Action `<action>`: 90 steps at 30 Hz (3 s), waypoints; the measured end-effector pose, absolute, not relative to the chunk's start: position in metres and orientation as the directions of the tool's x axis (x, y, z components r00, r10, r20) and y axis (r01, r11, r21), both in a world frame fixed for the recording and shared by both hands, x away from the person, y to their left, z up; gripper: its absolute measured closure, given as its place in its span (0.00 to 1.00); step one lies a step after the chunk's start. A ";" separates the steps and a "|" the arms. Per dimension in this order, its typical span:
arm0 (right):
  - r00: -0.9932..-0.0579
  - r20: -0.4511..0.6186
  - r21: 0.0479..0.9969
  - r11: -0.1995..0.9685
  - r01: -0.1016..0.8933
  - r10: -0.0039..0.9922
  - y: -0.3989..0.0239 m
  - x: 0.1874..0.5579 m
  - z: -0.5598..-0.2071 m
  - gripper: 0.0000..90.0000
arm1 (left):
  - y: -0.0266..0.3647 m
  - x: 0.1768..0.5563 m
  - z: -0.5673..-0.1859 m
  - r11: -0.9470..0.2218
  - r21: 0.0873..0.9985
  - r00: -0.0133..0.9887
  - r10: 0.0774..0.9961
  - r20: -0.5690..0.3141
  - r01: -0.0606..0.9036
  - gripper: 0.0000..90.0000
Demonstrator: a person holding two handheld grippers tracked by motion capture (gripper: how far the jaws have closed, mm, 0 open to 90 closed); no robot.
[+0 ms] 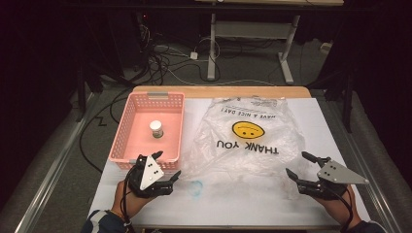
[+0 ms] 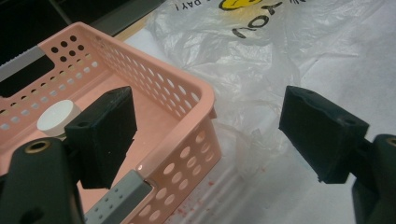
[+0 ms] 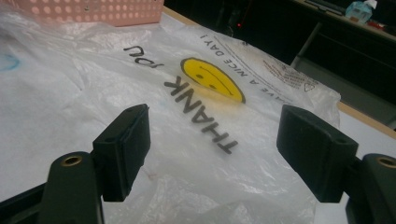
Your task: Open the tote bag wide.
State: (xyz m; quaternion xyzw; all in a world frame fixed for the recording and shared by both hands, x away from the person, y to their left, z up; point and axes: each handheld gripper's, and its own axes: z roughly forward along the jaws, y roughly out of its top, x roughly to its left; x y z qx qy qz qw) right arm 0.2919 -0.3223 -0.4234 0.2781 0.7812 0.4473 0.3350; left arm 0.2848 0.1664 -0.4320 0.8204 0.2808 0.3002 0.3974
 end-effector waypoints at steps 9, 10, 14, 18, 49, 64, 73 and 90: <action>-0.622 -0.275 0.877 0.457 0.151 0.733 -0.321 0.294 -0.424 0.33 | 0.168 0.284 -0.431 -0.522 0.826 0.669 0.695 0.265 0.215 0.20; -0.624 -0.283 0.871 0.468 0.151 0.729 -0.321 0.295 -0.424 0.35 | 0.168 0.284 -0.431 -0.522 0.826 0.669 0.695 0.265 0.215 0.20; -0.592 -0.301 0.856 0.485 0.177 0.748 -0.324 0.305 -0.423 0.37 | 0.167 0.284 -0.432 -0.530 0.820 0.670 0.692 0.270 0.217 0.20; -0.532 -0.269 0.859 0.450 0.245 0.803 -0.338 0.334 -0.419 0.40 | 0.167 0.283 -0.432 -0.528 0.819 0.669 0.694 0.266 0.223 0.20; -0.441 0.035 0.713 0.287 0.640 0.897 -0.381 0.461 -0.455 1.00 | 0.174 0.284 -0.435 -0.503 0.821 0.670 0.710 0.216 0.268 0.20; -0.470 0.000 0.706 0.332 0.625 0.883 -0.399 0.365 -0.440 1.00 | 0.177 0.279 -0.430 -0.506 0.824 0.668 0.708 0.228 0.256 0.20; -0.518 0.020 0.700 0.358 0.618 0.855 -0.393 0.329 -0.438 1.00 | 0.177 0.276 -0.429 -0.504 0.825 0.668 0.708 0.227 0.255 0.20; -0.661 -0.138 0.839 0.442 0.318 0.737 -0.332 0.295 -0.389 0.63 | 0.179 0.273 -0.432 -0.503 0.824 0.666 0.712 0.223 0.262 0.20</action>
